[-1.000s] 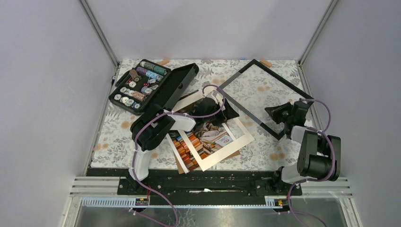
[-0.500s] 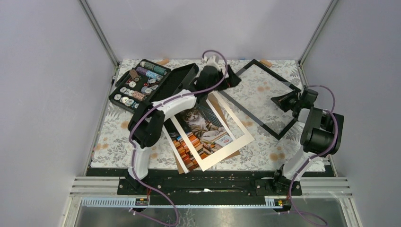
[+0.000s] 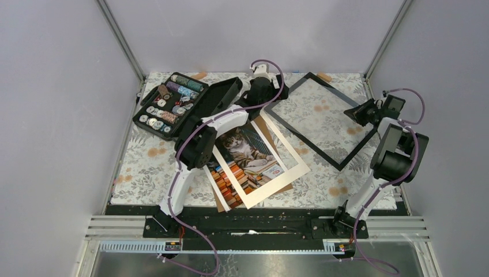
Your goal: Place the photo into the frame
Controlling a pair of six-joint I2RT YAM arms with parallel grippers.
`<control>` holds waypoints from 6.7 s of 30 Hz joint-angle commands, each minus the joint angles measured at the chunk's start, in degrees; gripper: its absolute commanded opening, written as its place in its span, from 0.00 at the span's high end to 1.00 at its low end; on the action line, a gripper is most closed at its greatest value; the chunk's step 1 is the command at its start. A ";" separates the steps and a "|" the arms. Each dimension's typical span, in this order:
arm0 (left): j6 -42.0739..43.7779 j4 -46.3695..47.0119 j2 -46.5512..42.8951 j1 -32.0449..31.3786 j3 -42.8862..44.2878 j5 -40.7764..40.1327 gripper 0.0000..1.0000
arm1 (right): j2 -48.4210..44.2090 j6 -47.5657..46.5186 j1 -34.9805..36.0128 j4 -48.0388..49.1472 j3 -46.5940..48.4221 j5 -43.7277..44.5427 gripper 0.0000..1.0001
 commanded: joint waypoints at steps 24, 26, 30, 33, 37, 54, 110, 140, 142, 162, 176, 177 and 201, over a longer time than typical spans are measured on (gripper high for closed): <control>-12.62 4.88 10.75 2.47 0.25 10.67 0.01 | 3.73 0.65 -5.63 -0.19 -1.86 -6.13 0.83; -13.29 4.74 10.88 2.62 0.08 10.71 0.01 | 3.66 1.17 -5.60 -0.19 -2.19 -5.85 0.74; -14.26 5.82 10.70 2.59 -0.83 11.39 0.01 | 2.44 2.98 -5.63 1.40 -4.50 -5.91 0.49; -15.01 6.54 10.67 2.63 -1.50 11.78 0.01 | 0.64 5.80 -5.61 4.57 -8.04 -6.08 0.39; -15.49 6.88 10.64 2.64 -2.04 11.81 0.01 | -2.20 15.16 -5.63 15.66 -15.49 -7.82 0.37; -10.78 8.38 7.79 2.50 -3.16 12.51 0.01 | -14.10 23.49 -2.70 31.16 -33.57 4.77 0.76; -3.21 12.93 -3.72 3.37 -15.14 2.66 0.01 | -21.88 7.84 -3.22 20.71 -28.44 10.66 1.00; -4.33 11.98 -1.07 3.28 -12.94 4.22 0.01 | -26.52 11.39 -2.36 31.91 -35.13 7.68 1.00; -4.28 11.98 -1.07 3.20 -12.90 4.17 0.01 | -27.53 11.49 -2.30 32.87 -35.78 7.96 1.00; -4.19 11.98 -1.16 3.20 -13.05 4.07 0.01 | -26.89 11.84 -1.53 32.01 -36.45 10.18 1.00; -4.13 12.07 -1.23 3.19 -13.13 4.00 0.01 | -30.51 9.85 -1.46 28.02 -36.28 11.09 1.00; -4.11 11.99 -1.33 3.22 -13.13 3.99 0.01 | -30.61 9.68 -1.46 27.77 -36.26 11.33 1.00; -4.11 12.16 -1.25 3.20 -13.17 4.00 0.01 | -30.98 9.80 -0.61 31.23 -38.94 14.77 1.00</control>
